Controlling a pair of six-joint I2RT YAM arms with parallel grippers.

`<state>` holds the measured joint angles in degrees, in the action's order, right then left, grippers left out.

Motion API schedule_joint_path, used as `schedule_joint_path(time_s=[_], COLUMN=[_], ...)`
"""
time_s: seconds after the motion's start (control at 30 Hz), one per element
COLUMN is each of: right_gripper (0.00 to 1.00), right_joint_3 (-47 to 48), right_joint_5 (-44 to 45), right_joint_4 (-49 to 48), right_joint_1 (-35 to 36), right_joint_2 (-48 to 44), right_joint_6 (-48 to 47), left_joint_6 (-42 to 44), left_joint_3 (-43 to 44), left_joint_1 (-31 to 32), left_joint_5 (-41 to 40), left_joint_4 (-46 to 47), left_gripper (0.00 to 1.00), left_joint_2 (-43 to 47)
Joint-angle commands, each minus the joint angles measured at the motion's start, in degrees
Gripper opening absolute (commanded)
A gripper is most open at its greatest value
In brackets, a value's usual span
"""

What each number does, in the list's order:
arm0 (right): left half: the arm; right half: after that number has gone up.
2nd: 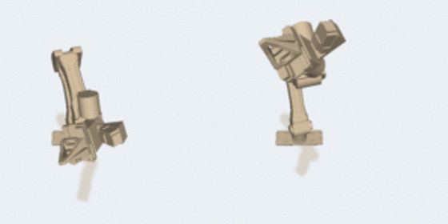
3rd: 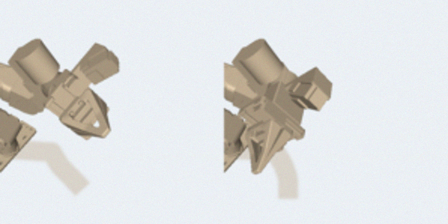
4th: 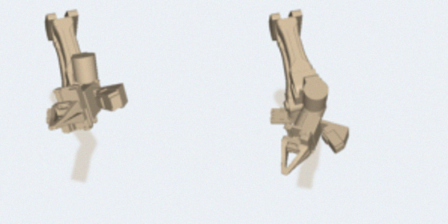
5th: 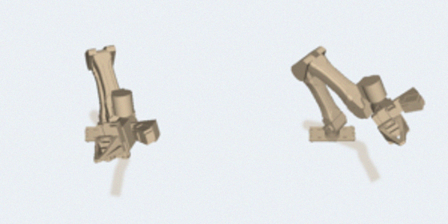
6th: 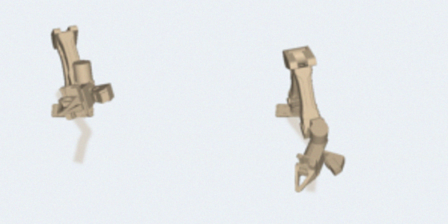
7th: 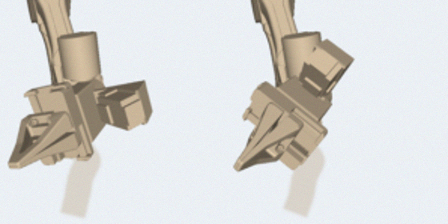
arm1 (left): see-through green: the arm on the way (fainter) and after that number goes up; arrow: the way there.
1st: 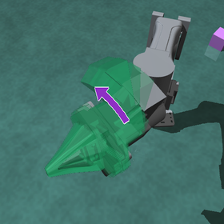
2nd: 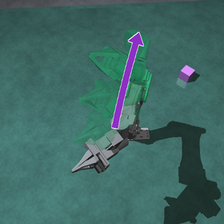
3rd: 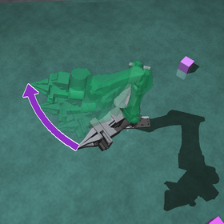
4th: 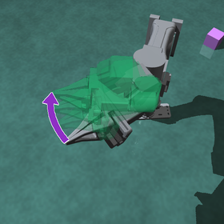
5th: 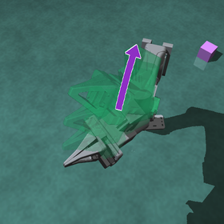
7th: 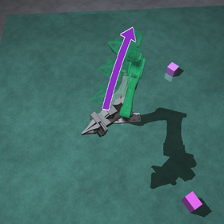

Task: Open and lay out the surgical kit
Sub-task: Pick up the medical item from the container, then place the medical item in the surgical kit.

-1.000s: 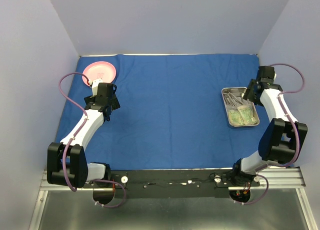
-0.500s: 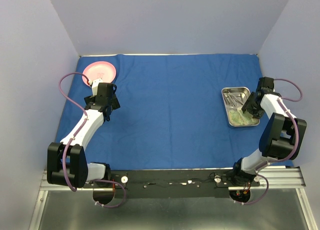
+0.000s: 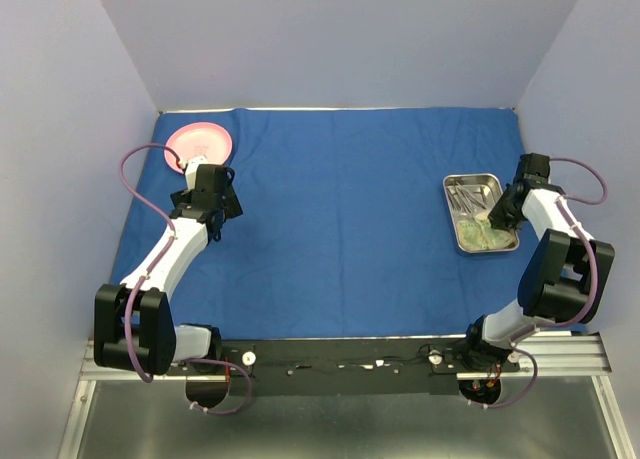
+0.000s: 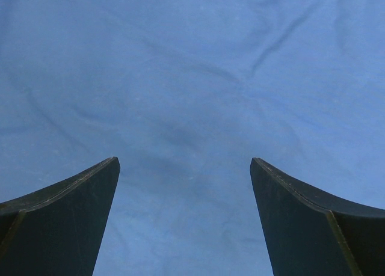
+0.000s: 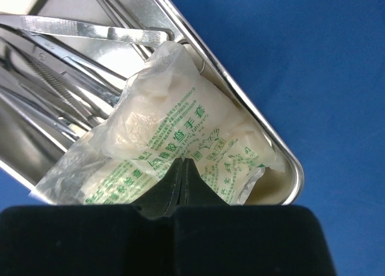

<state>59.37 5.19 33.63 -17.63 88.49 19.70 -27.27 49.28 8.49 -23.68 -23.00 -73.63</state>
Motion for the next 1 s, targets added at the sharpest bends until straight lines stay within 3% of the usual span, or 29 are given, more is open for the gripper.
schedule_joint_path(time_s=[0.0, 0.23, 0.43, 0.57, 0.97], right_gripper=[0.01, 0.01, 0.01, 0.01, 0.01], right_joint_3=[2.6, 7.0, 8.8, 10.9, 15.1], right_joint_5=[-2.4, -6.7, -14.4, -17.9, -23.8], right_joint_4=[3.5, 3.1, -5.0, -9.0, -15.3], right_joint_1=[1.4, 12.9, 26.1, 34.4, 44.5], right_joint_2=[-7.8, -10.7, -8.4, -5.3, 3.9], right_joint_6=[3.2, 8.5, 18.0, 21.2, 25.4], left_joint_6=[-0.9, -3.0, -5.0, -6.7, -9.6], left_joint_3=[5.1, 13.4, 19.3, 20.9, 26.7], left_joint_1=[2.0, 7.9, 13.1, 16.7, 23.8], left_joint_5=[5.1, 11.4, 21.2, 23.7, 27.5], left_joint_4=[-1.2, -1.7, 1.8, 5.0, 8.2], left_gripper=[0.99, 0.99, 0.99, 0.99, 0.98], left_joint_2=[0.7, -1.2, -4.9, -7.5, -16.6])
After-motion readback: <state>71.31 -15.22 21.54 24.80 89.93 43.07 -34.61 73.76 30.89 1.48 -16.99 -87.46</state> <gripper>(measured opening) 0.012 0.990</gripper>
